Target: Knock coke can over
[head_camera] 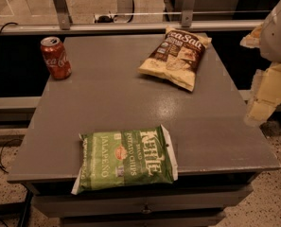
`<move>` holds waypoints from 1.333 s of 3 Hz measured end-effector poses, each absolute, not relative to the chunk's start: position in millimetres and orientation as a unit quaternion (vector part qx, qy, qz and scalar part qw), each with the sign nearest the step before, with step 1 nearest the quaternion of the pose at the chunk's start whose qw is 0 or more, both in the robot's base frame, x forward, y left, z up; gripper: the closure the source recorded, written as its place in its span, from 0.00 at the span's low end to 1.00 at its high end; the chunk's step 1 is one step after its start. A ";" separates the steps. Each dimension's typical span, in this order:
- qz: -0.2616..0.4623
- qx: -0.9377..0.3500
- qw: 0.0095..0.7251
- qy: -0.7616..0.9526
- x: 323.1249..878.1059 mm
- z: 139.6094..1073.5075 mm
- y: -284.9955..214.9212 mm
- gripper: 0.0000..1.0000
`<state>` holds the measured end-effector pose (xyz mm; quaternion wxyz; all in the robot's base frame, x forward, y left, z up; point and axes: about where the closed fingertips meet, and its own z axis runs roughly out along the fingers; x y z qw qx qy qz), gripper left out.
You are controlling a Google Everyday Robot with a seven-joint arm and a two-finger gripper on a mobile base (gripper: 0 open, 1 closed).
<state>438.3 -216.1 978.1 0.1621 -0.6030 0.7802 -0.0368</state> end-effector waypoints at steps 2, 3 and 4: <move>0.005 -0.618 0.209 0.758 484.2 960.4 -170.3 0.00; 0.073 -0.643 0.281 0.709 553.7 938.8 -82.6 0.00; 0.114 -0.646 0.320 0.683 603.1 931.1 -17.0 0.00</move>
Offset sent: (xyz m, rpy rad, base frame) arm 0.1845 0.1844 -0.0643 0.4809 -0.1109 0.2829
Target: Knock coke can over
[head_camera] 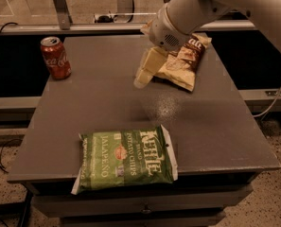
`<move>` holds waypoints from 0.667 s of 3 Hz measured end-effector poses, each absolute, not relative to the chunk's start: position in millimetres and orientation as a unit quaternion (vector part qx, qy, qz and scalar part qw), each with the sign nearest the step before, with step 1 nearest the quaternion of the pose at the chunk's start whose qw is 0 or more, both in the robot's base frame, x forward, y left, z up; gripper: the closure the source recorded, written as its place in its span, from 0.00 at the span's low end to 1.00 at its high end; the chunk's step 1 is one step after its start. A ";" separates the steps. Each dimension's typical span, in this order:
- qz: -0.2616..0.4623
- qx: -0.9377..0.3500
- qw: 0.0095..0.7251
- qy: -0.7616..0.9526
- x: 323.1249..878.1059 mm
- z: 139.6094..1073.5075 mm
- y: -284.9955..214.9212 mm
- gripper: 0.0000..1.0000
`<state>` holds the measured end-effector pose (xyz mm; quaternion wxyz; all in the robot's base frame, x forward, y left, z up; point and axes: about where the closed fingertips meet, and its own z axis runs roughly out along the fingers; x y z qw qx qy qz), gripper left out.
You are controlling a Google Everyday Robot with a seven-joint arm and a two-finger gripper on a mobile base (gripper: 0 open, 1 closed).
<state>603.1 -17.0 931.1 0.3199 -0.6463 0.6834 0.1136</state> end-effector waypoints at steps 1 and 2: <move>0.114 -0.646 0.320 0.683 603.2 931.1 -16.8 0.00; 0.129 -0.641 0.348 0.672 616.4 931.6 4.1 0.00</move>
Offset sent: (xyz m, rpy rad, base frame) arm 0.0349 0.0496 0.0046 0.1653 -0.0660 0.0196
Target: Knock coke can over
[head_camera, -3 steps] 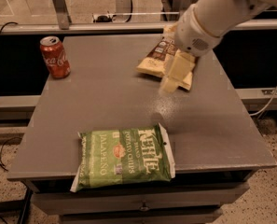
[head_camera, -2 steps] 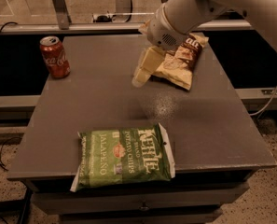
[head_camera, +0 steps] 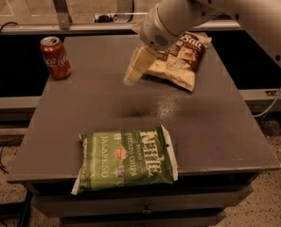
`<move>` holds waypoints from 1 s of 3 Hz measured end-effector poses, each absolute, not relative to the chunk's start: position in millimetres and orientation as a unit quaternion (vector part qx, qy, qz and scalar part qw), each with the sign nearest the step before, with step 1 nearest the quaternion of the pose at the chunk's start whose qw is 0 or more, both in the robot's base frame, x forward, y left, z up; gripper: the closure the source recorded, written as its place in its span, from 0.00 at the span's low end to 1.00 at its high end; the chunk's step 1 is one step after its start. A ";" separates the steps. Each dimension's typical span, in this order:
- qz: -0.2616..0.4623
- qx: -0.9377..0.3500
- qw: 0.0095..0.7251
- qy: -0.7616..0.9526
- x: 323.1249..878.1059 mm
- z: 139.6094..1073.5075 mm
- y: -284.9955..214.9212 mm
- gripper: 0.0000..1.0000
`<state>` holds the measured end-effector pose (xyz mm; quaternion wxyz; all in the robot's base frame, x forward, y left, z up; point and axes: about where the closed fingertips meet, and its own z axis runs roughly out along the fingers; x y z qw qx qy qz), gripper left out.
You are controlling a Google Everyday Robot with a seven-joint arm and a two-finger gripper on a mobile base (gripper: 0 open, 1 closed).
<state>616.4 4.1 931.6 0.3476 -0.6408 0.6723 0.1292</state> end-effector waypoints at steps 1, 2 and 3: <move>0.172 -0.623 0.385 0.659 638.8 920.4 52.6 0.00; 0.211 -0.599 0.414 0.653 663.5 906.5 105.9 0.00; 0.247 -0.571 0.434 0.652 679.4 893.1 149.1 0.00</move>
Offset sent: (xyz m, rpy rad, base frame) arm 0.0799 0.1679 -0.0394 0.3659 0.0346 -0.0069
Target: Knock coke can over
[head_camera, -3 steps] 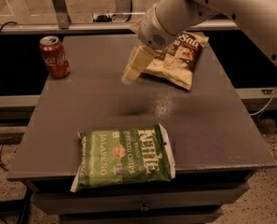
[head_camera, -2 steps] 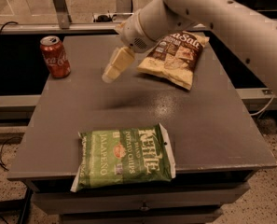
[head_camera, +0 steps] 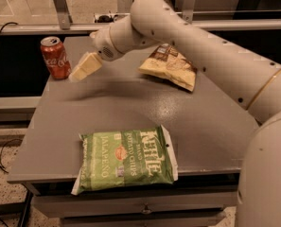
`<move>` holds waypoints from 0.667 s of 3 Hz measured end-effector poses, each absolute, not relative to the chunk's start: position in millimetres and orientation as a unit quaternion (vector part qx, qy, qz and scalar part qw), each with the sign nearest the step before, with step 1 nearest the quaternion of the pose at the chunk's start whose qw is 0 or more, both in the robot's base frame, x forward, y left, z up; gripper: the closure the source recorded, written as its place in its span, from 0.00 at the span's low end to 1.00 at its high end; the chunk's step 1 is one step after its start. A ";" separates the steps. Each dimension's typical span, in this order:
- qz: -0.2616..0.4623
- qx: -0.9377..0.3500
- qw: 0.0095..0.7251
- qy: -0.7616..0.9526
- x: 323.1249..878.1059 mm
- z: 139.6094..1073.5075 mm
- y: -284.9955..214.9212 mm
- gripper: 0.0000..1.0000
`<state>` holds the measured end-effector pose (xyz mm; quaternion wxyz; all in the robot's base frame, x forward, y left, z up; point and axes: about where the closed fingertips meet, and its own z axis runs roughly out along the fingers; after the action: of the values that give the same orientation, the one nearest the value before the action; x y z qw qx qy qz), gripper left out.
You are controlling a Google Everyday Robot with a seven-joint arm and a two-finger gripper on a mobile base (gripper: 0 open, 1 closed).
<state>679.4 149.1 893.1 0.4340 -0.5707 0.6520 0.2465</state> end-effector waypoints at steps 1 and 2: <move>0.284 -0.550 0.451 0.643 692.8 886.1 191.4 0.00; 0.316 -0.541 0.459 0.630 702.2 883.2 225.1 0.00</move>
Offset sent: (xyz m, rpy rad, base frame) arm 0.0386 0.1134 -0.0091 0.2437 0.0618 0.0627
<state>702.2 225.1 883.2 0.4586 -0.5413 0.6299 0.3159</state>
